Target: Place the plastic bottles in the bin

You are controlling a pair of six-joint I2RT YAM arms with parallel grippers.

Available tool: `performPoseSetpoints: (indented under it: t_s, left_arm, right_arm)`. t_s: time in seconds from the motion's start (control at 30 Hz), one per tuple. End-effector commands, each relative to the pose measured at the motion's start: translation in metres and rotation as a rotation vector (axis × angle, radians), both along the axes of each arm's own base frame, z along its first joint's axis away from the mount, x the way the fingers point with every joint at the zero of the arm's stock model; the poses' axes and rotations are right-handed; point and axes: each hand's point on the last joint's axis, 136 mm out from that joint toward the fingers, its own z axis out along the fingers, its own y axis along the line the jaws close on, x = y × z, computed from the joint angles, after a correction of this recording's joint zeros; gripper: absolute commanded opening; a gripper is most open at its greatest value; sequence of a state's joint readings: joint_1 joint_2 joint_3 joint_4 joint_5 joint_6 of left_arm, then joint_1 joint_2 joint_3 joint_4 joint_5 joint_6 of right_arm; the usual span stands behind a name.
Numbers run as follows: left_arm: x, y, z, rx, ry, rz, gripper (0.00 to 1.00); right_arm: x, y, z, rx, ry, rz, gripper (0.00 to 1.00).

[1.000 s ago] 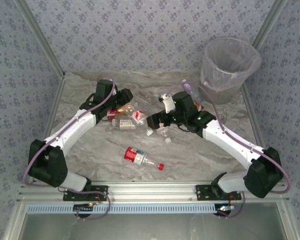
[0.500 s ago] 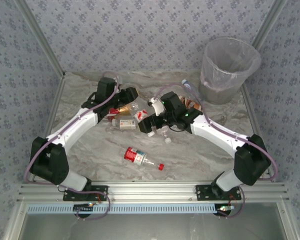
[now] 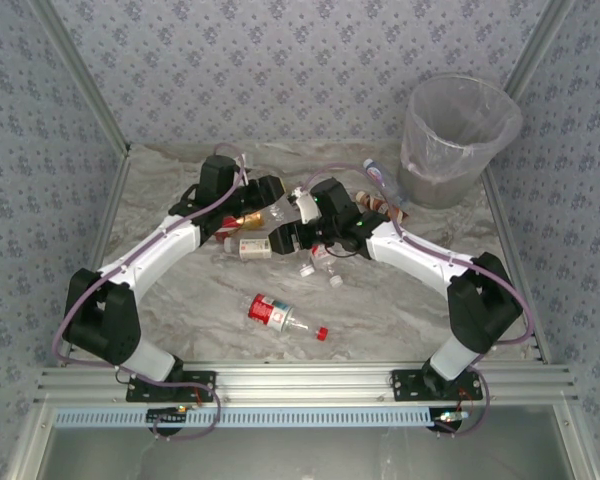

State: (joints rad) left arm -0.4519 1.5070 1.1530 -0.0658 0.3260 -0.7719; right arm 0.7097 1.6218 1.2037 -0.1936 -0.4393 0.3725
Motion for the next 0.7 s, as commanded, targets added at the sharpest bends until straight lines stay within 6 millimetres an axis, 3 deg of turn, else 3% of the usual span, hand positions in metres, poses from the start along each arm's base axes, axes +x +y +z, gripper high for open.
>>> performPoseSetpoints:
  t_s: [0.0,0.23,0.47,0.67]
  left_arm:
    - [0.004,-0.007,0.023,-0.043,-0.049,-0.018,0.56]
    - [0.001,-0.005,0.028,-0.050,-0.047,-0.014,0.64]
    - [-0.005,0.003,0.051,-0.065,-0.107,0.013,0.99]
    - [-0.006,0.026,0.068,-0.032,-0.187,0.100,0.99]
  right_arm:
    - [-0.001,0.002,0.003,-0.010,0.016,0.006,0.77]
    - [-0.003,-0.002,0.003,-0.019,0.002,0.004,0.68]
    - [-0.003,-0.007,0.003,-0.042,-0.021,0.004,0.67]
    - [-0.004,-0.017,0.000,-0.082,-0.032,-0.013,0.65]
